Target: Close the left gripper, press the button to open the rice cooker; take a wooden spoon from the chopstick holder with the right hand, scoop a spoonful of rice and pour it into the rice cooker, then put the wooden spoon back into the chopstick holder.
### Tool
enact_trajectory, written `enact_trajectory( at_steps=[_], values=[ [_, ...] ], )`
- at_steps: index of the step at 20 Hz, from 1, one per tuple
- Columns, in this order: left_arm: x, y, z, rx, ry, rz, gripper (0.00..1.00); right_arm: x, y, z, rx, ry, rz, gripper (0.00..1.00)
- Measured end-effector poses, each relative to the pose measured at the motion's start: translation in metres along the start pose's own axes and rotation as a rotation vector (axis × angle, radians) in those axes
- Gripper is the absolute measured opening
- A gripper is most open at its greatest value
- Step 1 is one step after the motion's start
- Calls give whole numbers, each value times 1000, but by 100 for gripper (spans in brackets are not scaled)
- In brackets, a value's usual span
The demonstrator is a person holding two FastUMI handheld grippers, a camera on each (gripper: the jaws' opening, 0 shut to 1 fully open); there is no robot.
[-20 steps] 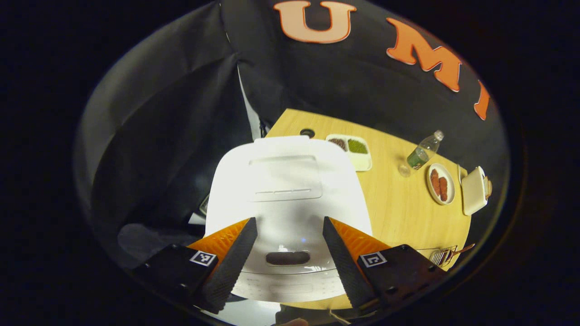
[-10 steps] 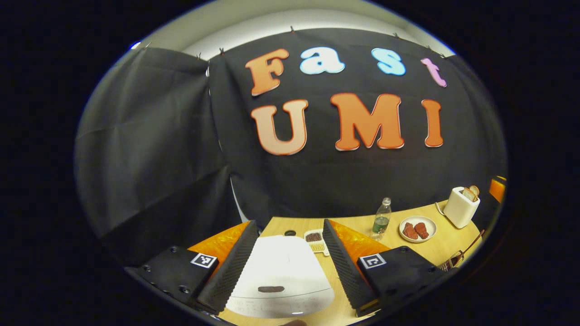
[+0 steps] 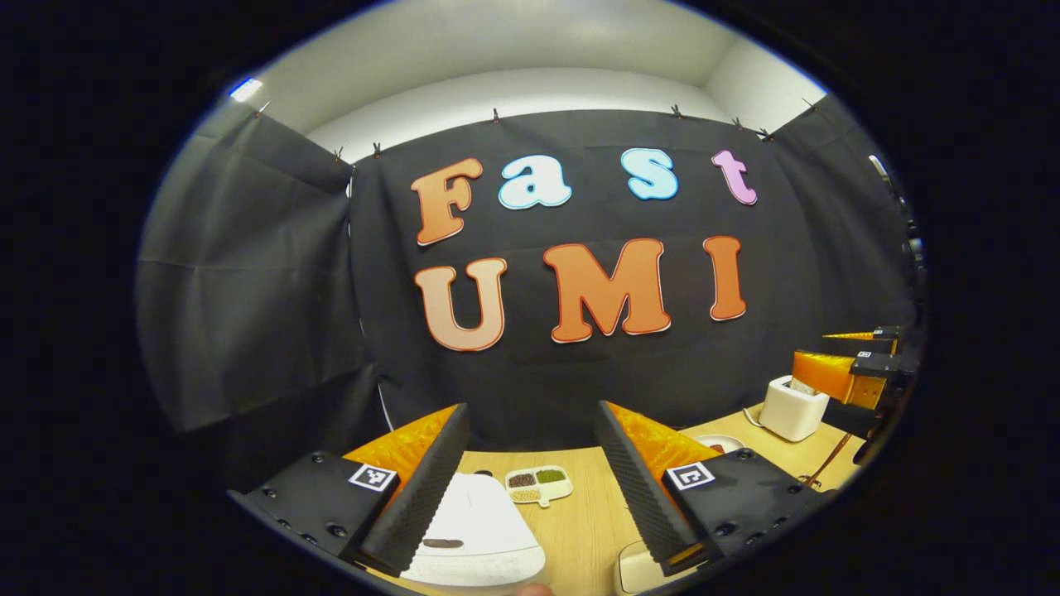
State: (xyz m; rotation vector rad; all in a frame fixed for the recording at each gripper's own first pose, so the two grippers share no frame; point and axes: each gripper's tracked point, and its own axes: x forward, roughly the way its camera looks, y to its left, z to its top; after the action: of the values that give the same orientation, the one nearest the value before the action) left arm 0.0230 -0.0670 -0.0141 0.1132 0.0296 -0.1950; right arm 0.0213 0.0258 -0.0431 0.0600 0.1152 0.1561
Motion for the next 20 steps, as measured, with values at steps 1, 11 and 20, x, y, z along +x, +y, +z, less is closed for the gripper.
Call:
enact_trajectory(
  at_steps=[1,11,20],
  values=[
    [-1,-4,2,-4,-5,-6,100,-2,0,2,6,-7,0,86],
    [-1,-21,8,6,-33,-47,100,-5,0,20,-19,-76,8,86],
    [-5,-3,13,-4,-33,-16,100,-1,8,27,-36,-92,41,86]
  ],
)
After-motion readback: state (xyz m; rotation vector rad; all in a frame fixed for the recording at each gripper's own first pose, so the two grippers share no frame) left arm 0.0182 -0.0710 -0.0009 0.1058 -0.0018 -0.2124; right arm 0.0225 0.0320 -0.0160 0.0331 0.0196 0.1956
